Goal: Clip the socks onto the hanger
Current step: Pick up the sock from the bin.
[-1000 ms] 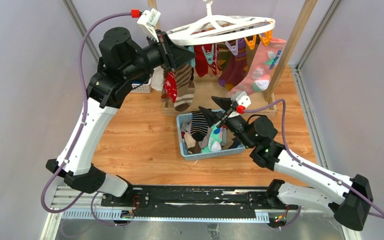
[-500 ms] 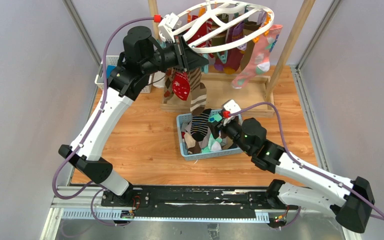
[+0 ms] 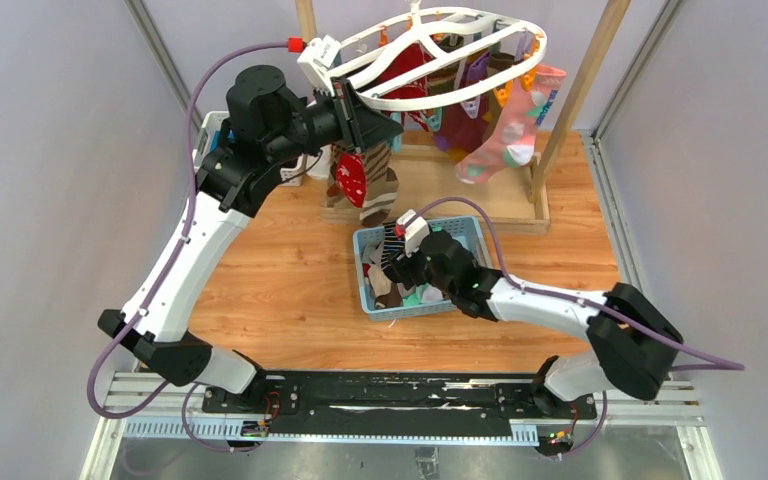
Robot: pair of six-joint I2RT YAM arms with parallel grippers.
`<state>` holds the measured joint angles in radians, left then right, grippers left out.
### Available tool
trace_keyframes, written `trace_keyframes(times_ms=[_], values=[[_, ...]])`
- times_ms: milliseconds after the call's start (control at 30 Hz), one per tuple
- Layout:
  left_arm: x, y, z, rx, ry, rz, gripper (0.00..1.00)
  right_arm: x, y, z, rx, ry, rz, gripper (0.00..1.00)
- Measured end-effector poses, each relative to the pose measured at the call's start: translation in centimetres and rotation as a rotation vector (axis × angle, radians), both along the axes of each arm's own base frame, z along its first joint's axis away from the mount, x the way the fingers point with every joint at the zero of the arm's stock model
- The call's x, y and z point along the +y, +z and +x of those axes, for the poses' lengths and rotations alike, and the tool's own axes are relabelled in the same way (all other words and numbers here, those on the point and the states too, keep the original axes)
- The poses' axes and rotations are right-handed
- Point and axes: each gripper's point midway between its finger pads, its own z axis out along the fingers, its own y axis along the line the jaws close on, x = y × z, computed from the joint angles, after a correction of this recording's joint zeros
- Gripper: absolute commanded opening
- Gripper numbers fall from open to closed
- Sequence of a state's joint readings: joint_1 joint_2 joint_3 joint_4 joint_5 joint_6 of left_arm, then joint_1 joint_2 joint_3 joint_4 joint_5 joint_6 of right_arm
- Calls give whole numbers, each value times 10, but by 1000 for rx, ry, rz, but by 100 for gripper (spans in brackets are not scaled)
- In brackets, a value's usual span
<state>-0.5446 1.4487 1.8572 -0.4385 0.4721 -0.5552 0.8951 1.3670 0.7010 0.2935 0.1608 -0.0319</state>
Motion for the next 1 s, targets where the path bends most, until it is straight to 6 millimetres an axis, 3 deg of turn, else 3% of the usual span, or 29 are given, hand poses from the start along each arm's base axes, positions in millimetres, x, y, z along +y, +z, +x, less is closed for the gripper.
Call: trace_keyframes(times_ms=[100, 233, 367, 467, 600, 833, 1000], values=[[5, 3, -2, -28, 18, 9, 0, 7, -14, 9, 32, -20, -2, 62], [10, 6, -2, -53, 37, 19, 0, 5, -17, 24, 52, -100, -1, 61], [12, 5, 0, -67, 47, 31, 0, -25, -13, 42, 77, -247, 31, 56], [12, 4, 0, -68, 49, 38, 0, -59, -9, 57, 100, -359, 90, 51], [13, 2, 0, -64, 50, 45, 0, -83, -11, 73, 127, -426, 134, 49], [13, 1, 0, -62, 51, 50, 0, -97, -34, 90, 222, -447, 168, 45], [14, 0, 0, -66, 51, 53, 0, -91, -46, 96, 269, -417, 195, 36]])
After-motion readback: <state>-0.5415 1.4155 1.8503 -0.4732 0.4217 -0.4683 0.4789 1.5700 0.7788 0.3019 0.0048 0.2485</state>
